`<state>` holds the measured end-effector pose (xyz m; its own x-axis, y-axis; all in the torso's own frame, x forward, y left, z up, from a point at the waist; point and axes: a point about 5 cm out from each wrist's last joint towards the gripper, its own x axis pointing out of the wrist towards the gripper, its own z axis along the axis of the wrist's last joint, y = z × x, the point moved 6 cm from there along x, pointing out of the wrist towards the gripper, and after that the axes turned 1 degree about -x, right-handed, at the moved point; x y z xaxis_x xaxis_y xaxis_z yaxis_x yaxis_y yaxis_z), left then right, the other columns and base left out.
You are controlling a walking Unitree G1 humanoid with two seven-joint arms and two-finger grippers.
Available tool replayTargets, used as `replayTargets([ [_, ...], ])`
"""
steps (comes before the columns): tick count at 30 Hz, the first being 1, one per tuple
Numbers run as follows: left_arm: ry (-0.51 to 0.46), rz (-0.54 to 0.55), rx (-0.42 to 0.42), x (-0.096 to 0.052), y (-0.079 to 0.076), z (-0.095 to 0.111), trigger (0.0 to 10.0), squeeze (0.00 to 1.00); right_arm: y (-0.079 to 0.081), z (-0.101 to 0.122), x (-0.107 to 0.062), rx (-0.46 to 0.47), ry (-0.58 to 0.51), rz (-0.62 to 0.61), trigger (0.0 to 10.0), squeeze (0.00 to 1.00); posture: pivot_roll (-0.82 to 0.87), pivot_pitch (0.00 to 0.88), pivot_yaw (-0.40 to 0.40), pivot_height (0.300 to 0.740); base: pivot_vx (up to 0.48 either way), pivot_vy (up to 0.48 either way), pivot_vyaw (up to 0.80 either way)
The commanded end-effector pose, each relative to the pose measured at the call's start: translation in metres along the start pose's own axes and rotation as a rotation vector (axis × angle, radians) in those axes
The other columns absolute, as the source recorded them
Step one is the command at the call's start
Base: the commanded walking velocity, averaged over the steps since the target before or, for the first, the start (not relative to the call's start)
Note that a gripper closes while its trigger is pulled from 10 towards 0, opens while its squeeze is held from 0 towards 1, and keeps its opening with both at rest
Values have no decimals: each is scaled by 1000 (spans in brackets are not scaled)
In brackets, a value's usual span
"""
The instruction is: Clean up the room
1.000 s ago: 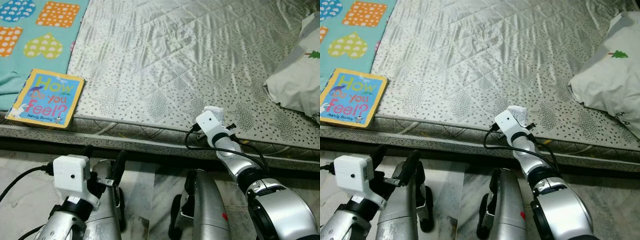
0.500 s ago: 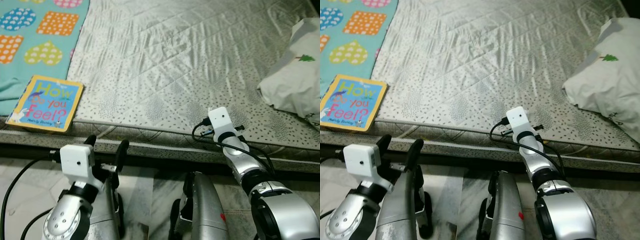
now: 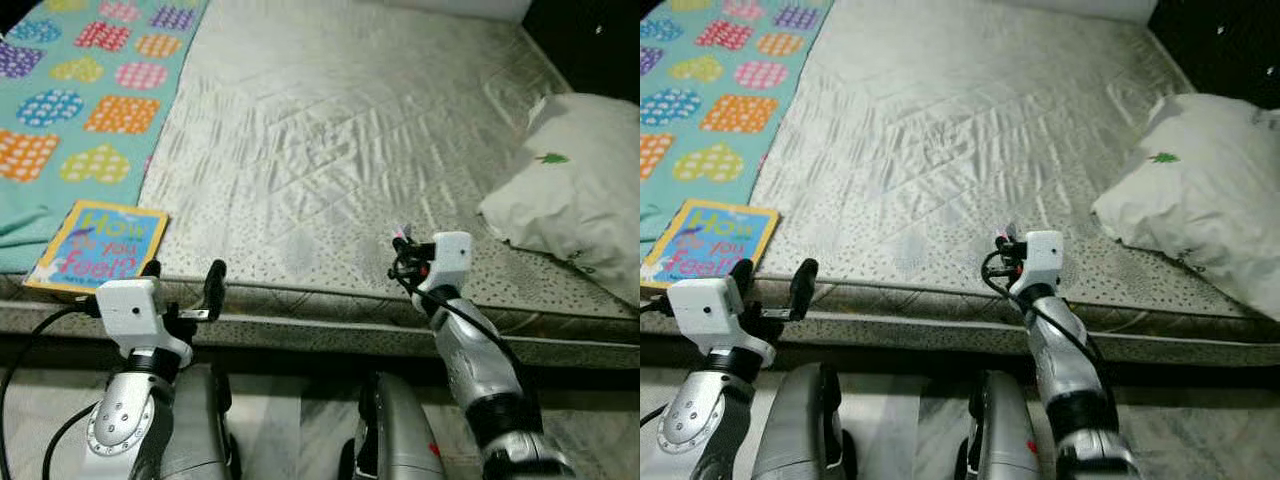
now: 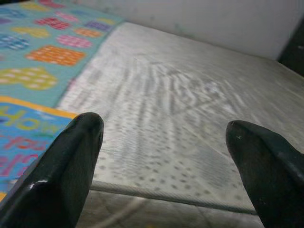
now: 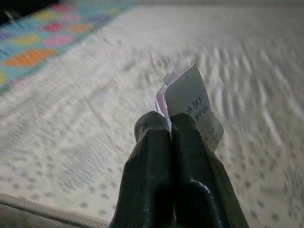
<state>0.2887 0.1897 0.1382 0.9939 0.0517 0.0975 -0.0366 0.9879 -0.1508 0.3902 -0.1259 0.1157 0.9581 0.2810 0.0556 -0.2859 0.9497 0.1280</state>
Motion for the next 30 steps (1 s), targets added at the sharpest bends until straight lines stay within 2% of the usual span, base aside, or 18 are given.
replayTargets([
  [1,14,60,-6,-4,11,-5,10000,0,4,8,-3,10,-22,19,10000,0,64,53,-115,562,0,0,0],
  [2,19,82,-11,-6,16,-6,10000,0,2,11,-7,37,-28,1,10000,0,68,53,-114,562,0,0,0],
  [5,21,77,-10,-8,16,-7,10000,0,1,11,-10,57,-20,-14,10000,0,70,51,-111,562,0,0,0],
  [11,14,46,-3,-3,11,-6,10000,0,14,21,-8,100,-33,32,10000,0,72,59,-105,566,0,0,-239],
  [16,3,47,-2,1,11,-3,10000,0,20,29,-4,104,-36,61,10000,0,71,56,-102,593,0,0,0],
  [22,9,40,-5,0,10,-5,10000,0,18,34,-4,92,-34,70,10000,0,70,60,-100,644,0,0,0],
  [30,9,27,-14,3,6,-7,10000,0,9,47,7,72,-41,74,10000,0,59,57,-95,701,0,0,0],
])
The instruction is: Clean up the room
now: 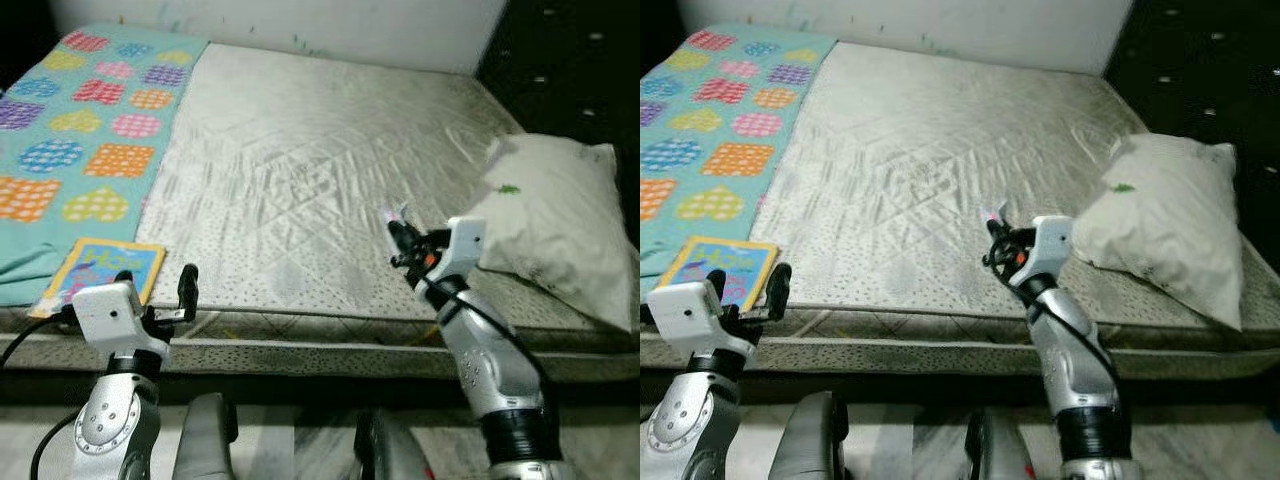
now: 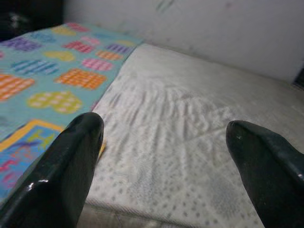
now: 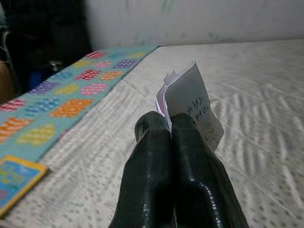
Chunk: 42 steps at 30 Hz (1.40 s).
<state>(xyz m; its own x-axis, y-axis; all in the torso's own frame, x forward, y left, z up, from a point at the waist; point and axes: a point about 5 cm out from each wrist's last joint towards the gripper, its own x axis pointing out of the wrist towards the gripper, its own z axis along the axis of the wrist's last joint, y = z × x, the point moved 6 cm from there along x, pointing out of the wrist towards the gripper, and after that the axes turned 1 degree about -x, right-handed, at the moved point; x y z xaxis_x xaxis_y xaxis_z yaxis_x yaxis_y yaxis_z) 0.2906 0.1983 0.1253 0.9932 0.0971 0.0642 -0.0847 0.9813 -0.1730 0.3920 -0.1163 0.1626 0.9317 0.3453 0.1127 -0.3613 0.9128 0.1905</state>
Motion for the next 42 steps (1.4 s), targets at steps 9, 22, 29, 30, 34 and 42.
replayTargets([
  [9,-5,-29,-5,3,-7,1,10000,0,1,1,12,24,44,48,10000,0,47,50,-61,740,0,0,0],
  [22,46,-36,-47,10,-15,-14,10000,0,10,-38,6,-47,177,99,10000,0,29,34,-30,740,0,0,0],
  [29,14,-44,21,14,-19,-9,10000,0,-9,-54,-9,81,154,-124,10000,0,44,22,-60,740,0,0,0],
  [30,9,-47,19,14,-18,-8,10000,0,-13,-54,-11,81,145,-154,10000,0,49,18,-69,740,0,0,0],
  [34,11,-67,16,13,-17,-9,10000,0,-26,-53,-20,90,117,-269,10000,0,61,21,-97,740,0,0,0],
  [42,30,-67,-10,12,-19,-13,10000,0,-12,-53,-19,64,131,-224,10000,0,35,58,-93,740,0,0,-200],
])
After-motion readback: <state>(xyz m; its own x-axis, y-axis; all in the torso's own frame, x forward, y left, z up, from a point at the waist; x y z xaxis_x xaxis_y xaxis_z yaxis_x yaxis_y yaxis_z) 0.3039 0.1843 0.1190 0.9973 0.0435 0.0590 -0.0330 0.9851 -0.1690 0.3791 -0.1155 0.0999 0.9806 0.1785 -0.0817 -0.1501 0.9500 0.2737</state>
